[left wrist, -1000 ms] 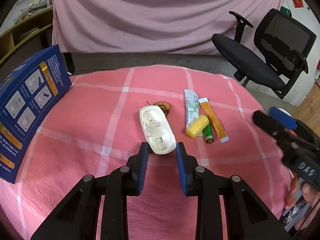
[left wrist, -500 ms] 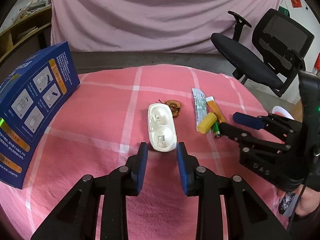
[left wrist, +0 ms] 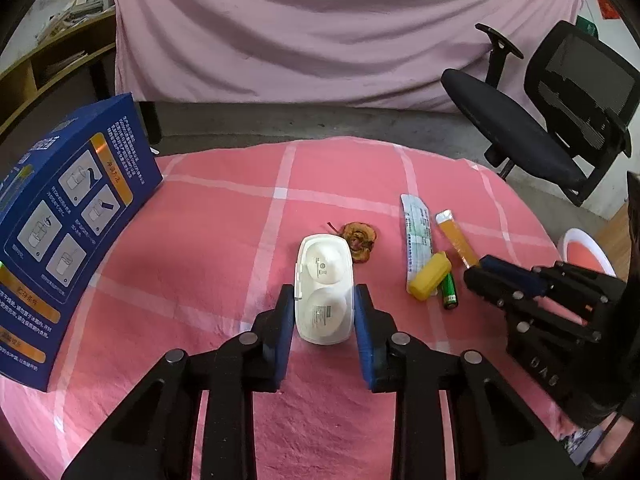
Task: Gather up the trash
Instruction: 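Grasp the white plastic case with the left tool while the right tool grasps the orange tube, then lift case and tube over the orange bin and open both tools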
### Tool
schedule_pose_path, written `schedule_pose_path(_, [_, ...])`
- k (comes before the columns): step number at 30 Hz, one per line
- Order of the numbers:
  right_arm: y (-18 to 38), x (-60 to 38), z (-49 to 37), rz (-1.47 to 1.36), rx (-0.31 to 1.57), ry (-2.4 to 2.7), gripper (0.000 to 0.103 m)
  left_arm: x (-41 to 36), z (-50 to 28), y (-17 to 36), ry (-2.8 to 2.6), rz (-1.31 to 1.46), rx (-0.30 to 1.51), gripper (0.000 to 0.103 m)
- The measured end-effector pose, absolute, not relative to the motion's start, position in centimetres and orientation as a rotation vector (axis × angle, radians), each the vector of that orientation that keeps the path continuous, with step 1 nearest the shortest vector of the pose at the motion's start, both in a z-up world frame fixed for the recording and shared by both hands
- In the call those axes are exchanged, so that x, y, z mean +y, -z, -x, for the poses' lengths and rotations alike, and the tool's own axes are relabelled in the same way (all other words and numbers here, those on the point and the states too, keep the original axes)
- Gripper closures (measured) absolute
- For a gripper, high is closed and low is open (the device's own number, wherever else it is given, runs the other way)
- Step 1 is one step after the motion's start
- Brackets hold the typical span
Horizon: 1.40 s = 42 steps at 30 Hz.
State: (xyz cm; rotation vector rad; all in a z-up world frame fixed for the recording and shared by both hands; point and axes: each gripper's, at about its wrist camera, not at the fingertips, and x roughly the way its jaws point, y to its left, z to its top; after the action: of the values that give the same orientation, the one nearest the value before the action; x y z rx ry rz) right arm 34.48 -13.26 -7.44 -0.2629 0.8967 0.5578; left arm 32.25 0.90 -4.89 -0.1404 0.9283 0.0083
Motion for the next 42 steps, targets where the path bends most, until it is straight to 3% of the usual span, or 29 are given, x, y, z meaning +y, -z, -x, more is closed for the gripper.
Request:
schedule_pose_path(9, [5.0,-14.1,-31.7,0.247,0.715,-0.547,0.09,1.7,-29.6,4.6,-0.005,0.177,0.842,0.079])
schedule_pose_path(31, [-2.6,-20.7,-22.0,0.086,0.046,-0.399,0.09,-4.7,-21.7,-3.8,0.093,0.111,0.234,0.079])
schedule_pose_path(42, [-3.6,-27.5,-20.6,0.009,-0.002,-0.195,0.09,-11.8,-22.8,-5.5,0.249,0.028,0.167,0.078])
